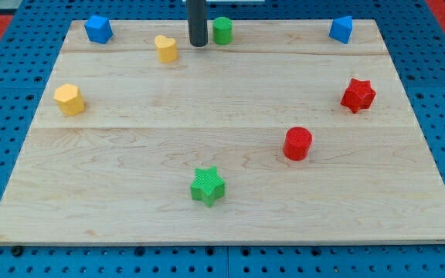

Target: Move the yellow heart to the bottom left of the board

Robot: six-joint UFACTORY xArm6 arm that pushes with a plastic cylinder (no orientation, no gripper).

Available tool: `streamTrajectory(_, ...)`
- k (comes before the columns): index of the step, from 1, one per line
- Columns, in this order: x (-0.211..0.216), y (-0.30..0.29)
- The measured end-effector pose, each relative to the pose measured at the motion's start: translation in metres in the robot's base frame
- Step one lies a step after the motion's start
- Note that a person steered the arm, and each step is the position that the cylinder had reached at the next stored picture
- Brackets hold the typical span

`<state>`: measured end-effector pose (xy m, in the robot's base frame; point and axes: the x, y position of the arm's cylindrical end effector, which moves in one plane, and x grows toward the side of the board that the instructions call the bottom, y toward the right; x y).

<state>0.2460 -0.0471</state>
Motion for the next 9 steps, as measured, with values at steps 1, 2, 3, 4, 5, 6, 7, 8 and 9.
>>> streamTrajectory(1,-0.004,-0.007)
streamTrajectory(2,-0.004,-0.018)
streamTrajectory(3,-0.004,-0.028)
streamTrajectory(4,-0.003,-0.039)
streamTrajectory(5,0.003,-0.05)
streamTrajectory(6,0.012,-0.052)
streamTrajectory(7,0.027,-0.055)
streamTrajectory(8,0.051,-0.063)
streamTrajectory(9,0.077,-0.073)
